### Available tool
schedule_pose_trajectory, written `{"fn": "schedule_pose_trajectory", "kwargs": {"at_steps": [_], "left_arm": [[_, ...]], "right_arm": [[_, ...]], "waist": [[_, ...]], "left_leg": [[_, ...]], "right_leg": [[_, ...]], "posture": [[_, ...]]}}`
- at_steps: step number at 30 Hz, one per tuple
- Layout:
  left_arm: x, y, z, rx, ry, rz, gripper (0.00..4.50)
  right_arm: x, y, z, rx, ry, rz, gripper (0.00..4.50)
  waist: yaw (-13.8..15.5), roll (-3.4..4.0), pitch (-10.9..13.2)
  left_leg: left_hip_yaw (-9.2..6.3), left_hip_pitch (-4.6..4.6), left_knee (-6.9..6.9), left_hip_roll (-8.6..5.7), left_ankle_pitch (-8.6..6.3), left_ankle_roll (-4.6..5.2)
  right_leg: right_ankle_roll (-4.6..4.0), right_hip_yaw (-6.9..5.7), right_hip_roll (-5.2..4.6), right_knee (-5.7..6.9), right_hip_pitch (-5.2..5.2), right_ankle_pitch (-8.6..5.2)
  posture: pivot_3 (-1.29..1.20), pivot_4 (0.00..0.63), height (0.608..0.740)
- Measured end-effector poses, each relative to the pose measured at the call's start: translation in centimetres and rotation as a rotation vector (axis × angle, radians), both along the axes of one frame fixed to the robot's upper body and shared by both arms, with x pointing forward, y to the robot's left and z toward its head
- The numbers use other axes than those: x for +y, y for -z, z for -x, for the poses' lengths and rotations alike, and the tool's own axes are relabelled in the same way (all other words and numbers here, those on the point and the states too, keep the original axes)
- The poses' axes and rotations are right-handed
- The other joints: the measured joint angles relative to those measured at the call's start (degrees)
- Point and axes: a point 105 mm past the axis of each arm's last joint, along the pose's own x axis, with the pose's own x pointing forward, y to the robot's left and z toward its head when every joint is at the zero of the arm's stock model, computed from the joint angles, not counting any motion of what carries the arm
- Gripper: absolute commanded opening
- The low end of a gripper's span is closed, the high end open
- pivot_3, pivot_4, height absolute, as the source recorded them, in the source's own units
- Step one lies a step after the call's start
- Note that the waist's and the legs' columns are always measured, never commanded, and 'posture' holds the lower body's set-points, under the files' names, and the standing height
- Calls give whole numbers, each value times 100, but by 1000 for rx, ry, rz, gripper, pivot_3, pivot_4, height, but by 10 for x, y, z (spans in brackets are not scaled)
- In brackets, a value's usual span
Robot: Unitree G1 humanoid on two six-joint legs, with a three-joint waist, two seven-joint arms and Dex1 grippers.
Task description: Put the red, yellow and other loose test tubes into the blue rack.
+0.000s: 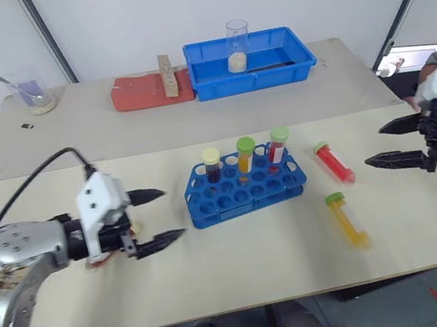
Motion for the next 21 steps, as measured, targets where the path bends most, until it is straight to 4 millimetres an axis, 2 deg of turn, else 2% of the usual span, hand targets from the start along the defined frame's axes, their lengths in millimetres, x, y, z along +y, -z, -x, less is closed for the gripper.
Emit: {"fn": "schedule_pose_trajectory", "kwargs": {"at_steps": [3,9,17,21], "left_arm": [[-10,-2,2,-11,67,-11,4417],[-27,-1,2,-29,141,27,4417],[-32,3,-1,-44,133,45,4417],[-33,3,-2,-56,128,49,4417]], "right_arm": [[9,10,-21,46,36,-8,4500],[23,46,-54,166,114,20,4500],[16,53,-83,169,239,88,4500],[8,61,-86,193,281,108,4500]], "waist": [[-14,0,0],[17,0,0],[24,1,1],[17,1,1]], "left_leg": [[-5,0,4,0,0,1],[-14,-25,24,-4,0,1],[-17,-29,28,-7,1,1],[-19,-30,28,-7,1,1]], "right_leg": [[-1,1,8,2,1,1],[-19,2,8,0,-2,21],[-15,1,6,-4,0,26],[-17,1,6,-4,0,28]], "posture": [[0,150,740],[0,150,740],[0,150,740],[0,150,740]]}}
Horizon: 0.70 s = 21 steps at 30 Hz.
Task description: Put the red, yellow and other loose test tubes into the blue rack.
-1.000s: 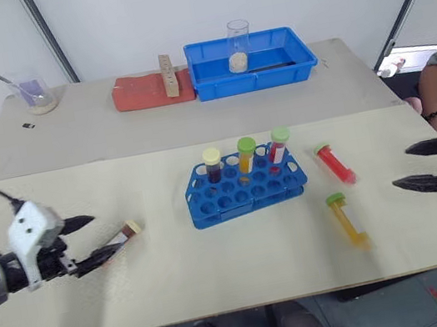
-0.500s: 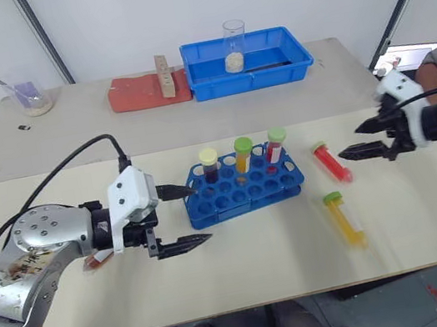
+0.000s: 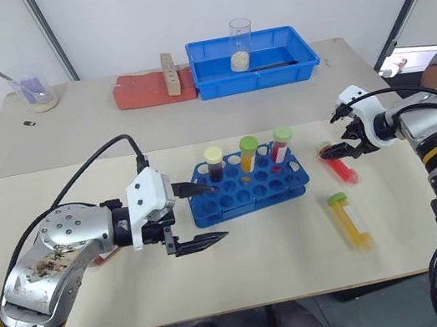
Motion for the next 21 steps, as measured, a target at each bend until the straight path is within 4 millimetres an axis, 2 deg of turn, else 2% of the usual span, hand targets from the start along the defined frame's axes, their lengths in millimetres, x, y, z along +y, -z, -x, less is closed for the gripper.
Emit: {"fn": "schedule_pose_trajectory", "kwargs": {"at_steps": [1,2,7,11,12,18,21], "left_arm": [[0,0,0,-2,0,1,4417],[0,0,0,-5,-1,2,4474],[-4,3,0,0,5,2,4500],[-5,4,0,-2,3,-2,4500],[-5,5,0,-2,4,-3,4500],[-6,7,0,-1,7,-5,4500],[-3,10,0,18,-1,-2,4500]], "right_arm": [[-1,1,0,6,4,2,4500],[-3,4,0,17,14,4,4242],[-5,20,2,71,46,2,2620],[-6,22,2,80,53,-13,1214],[-5,22,2,80,53,-15,1035],[-5,20,2,79,61,-46,1027],[-7,-2,2,-10,29,-84,1027]], "waist": [[-2,0,0],[-8,0,0],[-25,0,0],[-21,0,0],[-20,0,0],[-21,1,0],[-9,8,4]], "left_leg": [[0,1,-1,0,0,0],[0,2,-1,0,0,0],[0,3,-1,0,0,0],[-1,3,0,0,0,0],[-2,3,0,0,0,0],[-2,4,-1,0,0,0],[-2,0,-3,0,0,0]], "right_leg": [[0,0,0,0,0,0],[-1,0,0,0,0,0],[-2,0,0,2,1,1],[-1,0,0,2,2,1],[-1,0,0,2,2,1],[-1,0,0,3,2,1],[1,1,0,2,-1,0]], "posture": [[0,150,740],[0,150,740],[0,150,740],[0,150,740],[0,150,740],[0,150,740],[0,150,740]]}}
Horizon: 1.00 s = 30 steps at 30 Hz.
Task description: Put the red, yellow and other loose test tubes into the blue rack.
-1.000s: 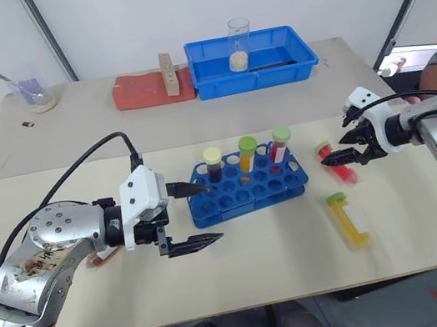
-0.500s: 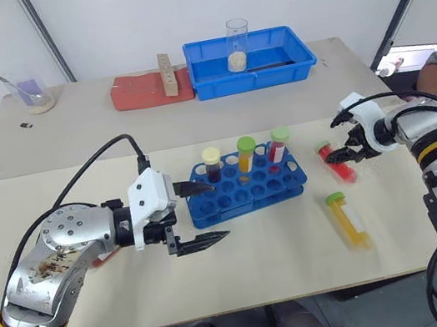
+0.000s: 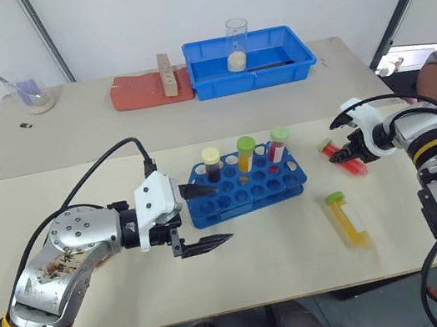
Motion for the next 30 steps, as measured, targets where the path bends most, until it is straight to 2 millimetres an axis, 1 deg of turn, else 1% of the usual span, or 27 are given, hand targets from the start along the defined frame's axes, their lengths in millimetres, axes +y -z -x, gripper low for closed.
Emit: {"fn": "schedule_pose_trajectory", "kwargs": {"at_steps": [2,4,5,6,7,8,10,12,14,16,21,26,30], "left_arm": [[4,2,0,15,-17,16,4500],[6,1,0,21,-26,36,4500],[7,0,0,20,-30,50,4500],[8,-1,0,18,-35,70,4500],[9,0,-1,19,-41,77,4500],[8,-1,-1,13,-41,93,4500],[7,-3,-1,6,-38,109,4500],[6,-5,-1,11,-34,135,4500],[3,-6,-1,23,-23,175,4500],[3,-7,-2,31,-22,188,4500],[3,-8,-4,40,-19,197,4500],[2,-11,-3,39,-5,202,4500],[1,-11,-3,45,-2,206,4500]], "right_arm": [[-2,-20,8,-89,-47,-8,1027],[3,-36,21,-175,-98,-25,1027],[12,-42,30,-233,-135,-57,1027],[25,-44,43,-308,-182,-123,1026],[35,-45,51,-349,-212,-175,1026],[52,-45,67,-433,-246,-259,1026],[77,-44,87,-516,-277,-357,1026],[91,-47,102,-593,-283,-383,1026],[102,-51,110,-678,-265,-429,1026],[110,-52,112,-749,-227,-472,1026],[129,-39,107,-839,-157,-495,1026],[135,-24,96,-873,-122,-474,1026],[134,-13,90,-878,-97,-459,1026]], "waist": [[30,1,0],[64,0,-1],[76,0,-1],[105,-1,-2],[106,-1,-2],[118,-1,-2],[111,0,-1],[117,1,-2],[117,0,-3],[112,-1,-3],[82,0,-4],[64,0,-4],[53,0,-4]], "left_leg": [[-9,-1,-3,0,-1,2],[-13,-3,-5,2,-2,3],[-13,-1,-4,2,-2,3],[-17,1,-7,3,-2,3],[-19,3,-4,5,-2,2],[-20,1,-4,5,-2,2],[-15,4,7,5,0,-1],[-14,9,15,4,2,-4],[-13,15,21,5,3,-5],[-12,17,21,5,3,-5],[-13,11,12,5,3,-4],[-14,9,9,4,3,-4],[-14,10,9,5,3,-4]], "right_leg": [[4,-6,0,3,0,-7],[5,-12,1,1,1,-11],[13,-12,1,2,3,-16],[22,-15,2,1,4,-22],[25,-15,4,5,8,-24],[32,-14,5,6,5,-28],[38,-8,5,15,5,-26],[42,-8,4,14,10,-17],[31,-8,4,9,19,-17],[11,-7,4,9,19,-27],[23,-9,6,10,11,-21],[25,-8,5,7,11,-20],[22,-9,5,8,12,-25]], "posture": [[0,150,740],[0,150,740],[0,150,740],[0,150,740],[0,150,740],[0,150,740],[0,150,740],[0,150,740],[0,150,740],[0,150,740],[0,150,740],[0,150,740],[0,150,740]]}}
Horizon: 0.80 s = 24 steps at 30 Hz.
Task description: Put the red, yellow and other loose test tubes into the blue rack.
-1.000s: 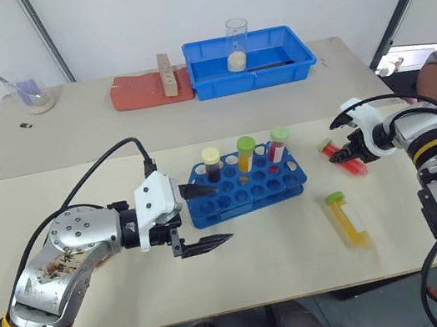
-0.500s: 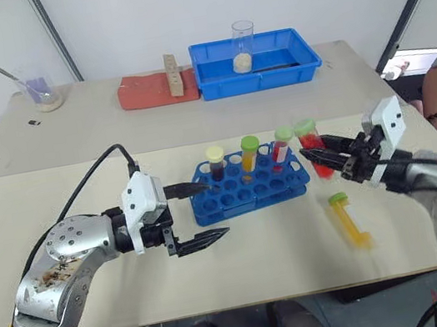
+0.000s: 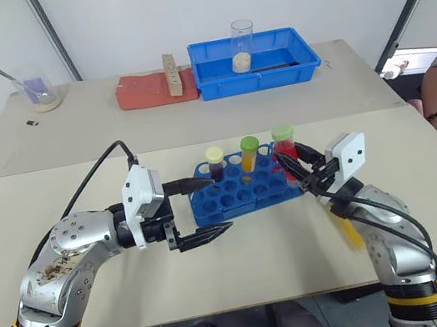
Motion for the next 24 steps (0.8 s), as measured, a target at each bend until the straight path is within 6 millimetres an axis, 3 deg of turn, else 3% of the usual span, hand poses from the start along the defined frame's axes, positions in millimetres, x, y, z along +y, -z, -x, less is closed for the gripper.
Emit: {"fn": "schedule_pose_trajectory", "kwargs": {"at_steps": [24], "left_arm": [[-2,-1,-1,30,0,2,4500]], "right_arm": [[4,14,-17,-62,119,-69,1025]], "waist": [[-45,0,0]], "left_leg": [[-3,4,-2,2,0,0]], "right_leg": [[-1,0,1,1,1,0]], "posture": [[0,150,740]]}}
